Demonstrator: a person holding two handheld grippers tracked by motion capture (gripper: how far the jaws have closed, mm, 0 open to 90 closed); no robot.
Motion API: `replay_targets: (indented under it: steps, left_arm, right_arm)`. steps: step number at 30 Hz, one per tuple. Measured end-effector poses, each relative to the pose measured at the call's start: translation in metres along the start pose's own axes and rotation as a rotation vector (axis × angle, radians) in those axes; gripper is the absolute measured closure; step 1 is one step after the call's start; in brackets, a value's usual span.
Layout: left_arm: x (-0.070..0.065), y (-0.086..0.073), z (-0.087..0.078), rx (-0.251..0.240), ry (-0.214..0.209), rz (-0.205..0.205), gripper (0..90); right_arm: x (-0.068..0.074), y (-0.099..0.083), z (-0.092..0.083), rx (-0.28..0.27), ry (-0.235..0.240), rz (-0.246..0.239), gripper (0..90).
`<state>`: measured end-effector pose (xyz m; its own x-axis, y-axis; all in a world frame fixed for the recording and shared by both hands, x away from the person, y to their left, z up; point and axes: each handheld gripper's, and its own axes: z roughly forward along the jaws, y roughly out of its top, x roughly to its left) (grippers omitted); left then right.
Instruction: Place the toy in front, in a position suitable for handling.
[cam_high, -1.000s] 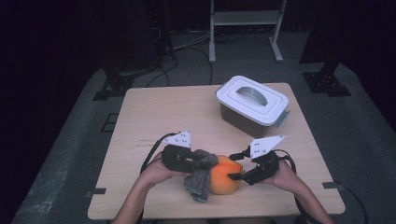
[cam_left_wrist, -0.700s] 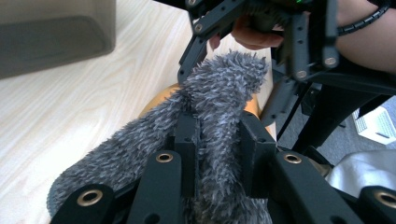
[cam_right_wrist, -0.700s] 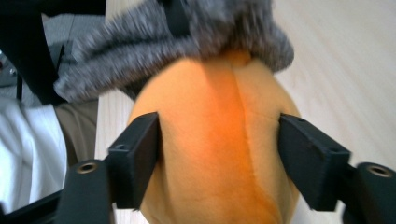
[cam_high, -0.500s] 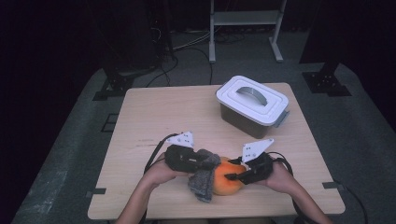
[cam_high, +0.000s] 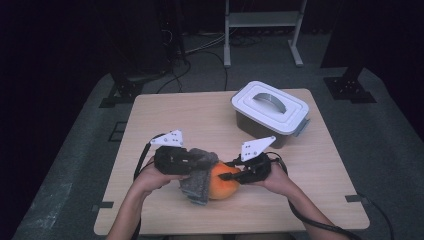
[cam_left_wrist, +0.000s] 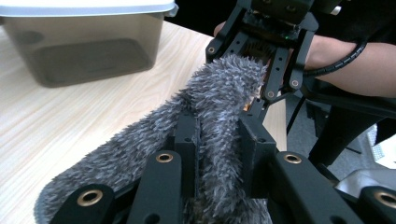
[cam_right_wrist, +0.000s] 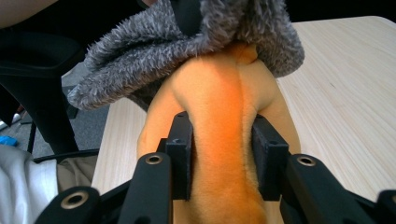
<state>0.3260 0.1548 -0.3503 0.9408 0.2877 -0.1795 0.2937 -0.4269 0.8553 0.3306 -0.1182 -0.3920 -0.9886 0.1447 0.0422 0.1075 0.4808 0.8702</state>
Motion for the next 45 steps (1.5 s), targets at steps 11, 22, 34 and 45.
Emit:
replay_targets:
  steps: [11, 22, 34, 45]
  left_arm:
    - [0.009, -0.014, 0.028, -0.002, -0.049, -0.045, 71.9]
    - [0.009, -0.018, 0.054, 0.056, -0.068, -0.055, 71.7]
    - [-0.004, -0.010, 0.061, 0.091, -0.080, 0.001, 71.7]
    - [0.014, -0.039, 0.008, 0.012, -0.003, -0.081, 71.7]
  right_arm:
    - [-0.009, -0.035, -0.016, 0.033, 0.025, 0.009, 56.2]
    - [-0.012, -0.066, -0.050, 0.070, -0.033, 0.085, 40.4]
    - [0.007, -0.034, -0.043, 0.060, -0.064, 0.007, 39.6]
    - [-0.004, -0.062, -0.064, 0.007, -0.050, 0.088, 43.7]
